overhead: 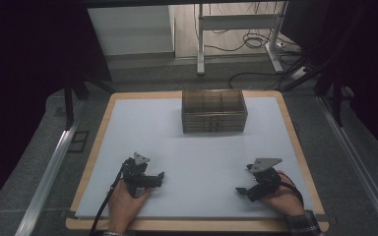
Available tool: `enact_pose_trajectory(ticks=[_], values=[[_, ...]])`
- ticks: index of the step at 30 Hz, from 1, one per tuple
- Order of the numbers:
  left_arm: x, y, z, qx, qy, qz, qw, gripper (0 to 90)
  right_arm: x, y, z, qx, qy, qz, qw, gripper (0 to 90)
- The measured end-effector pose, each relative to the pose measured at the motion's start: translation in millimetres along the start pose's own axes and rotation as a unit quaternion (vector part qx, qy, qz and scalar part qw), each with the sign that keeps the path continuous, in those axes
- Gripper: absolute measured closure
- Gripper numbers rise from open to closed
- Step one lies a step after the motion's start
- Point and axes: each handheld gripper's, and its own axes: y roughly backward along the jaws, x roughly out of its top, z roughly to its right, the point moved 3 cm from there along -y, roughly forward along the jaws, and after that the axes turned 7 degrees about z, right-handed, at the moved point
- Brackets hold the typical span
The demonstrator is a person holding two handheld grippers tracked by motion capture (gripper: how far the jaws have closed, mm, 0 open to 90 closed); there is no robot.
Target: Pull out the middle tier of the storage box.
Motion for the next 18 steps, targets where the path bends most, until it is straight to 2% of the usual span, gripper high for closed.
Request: enact_pose_trajectory(ticks=[13, 18], values=[[0.0, 0.0, 0.0, 0.000, 0.000, 0.000, 1.0000, 0.0, 1.8, 1.0, -0.7, -0.005, -0.004, -0.004, 1.0000, 6.9], [0.0, 0.0, -0.1, 0.000, 0.000, 0.000, 1.0000, 0.0, 5.6, 1.7, -2.3, -0.014, 0.006, -0.010, 0.9998, 10.4]])
